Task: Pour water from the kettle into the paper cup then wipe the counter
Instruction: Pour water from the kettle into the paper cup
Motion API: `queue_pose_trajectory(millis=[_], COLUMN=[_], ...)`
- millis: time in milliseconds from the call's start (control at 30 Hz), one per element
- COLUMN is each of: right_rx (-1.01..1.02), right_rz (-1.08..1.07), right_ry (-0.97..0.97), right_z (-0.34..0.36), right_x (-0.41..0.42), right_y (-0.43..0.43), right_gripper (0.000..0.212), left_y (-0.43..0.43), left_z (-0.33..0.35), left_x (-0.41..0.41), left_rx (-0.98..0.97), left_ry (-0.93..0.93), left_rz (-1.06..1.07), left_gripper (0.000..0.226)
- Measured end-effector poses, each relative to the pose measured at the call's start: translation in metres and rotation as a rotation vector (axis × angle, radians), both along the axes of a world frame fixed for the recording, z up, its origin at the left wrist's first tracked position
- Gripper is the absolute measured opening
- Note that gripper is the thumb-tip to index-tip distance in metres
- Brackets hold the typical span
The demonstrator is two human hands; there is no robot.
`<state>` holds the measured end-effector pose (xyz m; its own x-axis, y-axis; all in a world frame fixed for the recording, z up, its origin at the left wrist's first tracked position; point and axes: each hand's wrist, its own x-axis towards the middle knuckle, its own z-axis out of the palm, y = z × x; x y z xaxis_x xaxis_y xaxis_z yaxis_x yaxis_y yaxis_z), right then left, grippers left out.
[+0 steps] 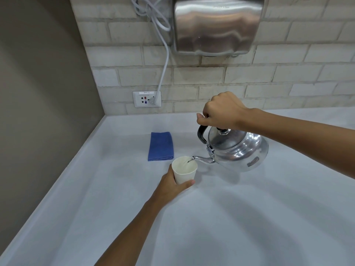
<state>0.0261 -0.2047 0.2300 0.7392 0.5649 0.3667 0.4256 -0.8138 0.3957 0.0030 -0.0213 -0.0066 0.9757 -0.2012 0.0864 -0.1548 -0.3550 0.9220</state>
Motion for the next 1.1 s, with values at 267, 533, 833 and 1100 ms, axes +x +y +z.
queue_pose_trajectory(millis=[267,533,833,1100], right_rx=[-0.002,-0.011,-0.012,-0.023], right_rz=[0.006,0.003,-0.01,-0.012], right_ry=[-0.006,-0.018,-0.019,-0.019], right_z=[0.0018,0.002,0.0046,0.0053], right_x=[-0.0004,-0.0001,-0.0012,-0.0011], right_y=[-0.0005,-0.0013,-0.0025,-0.0035], right_gripper=[0.054,0.054,0.053,0.053], left_y=[0.0001,0.0005,0.0004,-0.0002], left_z=[0.0008,-0.0001,-0.001,-0.001], left_x=[-0.0002,-0.0001,0.0006,0.0007], left_rx=[0.009,0.011,0.009,0.008], left_ry=[-0.005,0.007,0.018,0.021], left_rz=[0.003,0.003,-0.002,-0.008], left_gripper=[0.085,0.08,0.077,0.079])
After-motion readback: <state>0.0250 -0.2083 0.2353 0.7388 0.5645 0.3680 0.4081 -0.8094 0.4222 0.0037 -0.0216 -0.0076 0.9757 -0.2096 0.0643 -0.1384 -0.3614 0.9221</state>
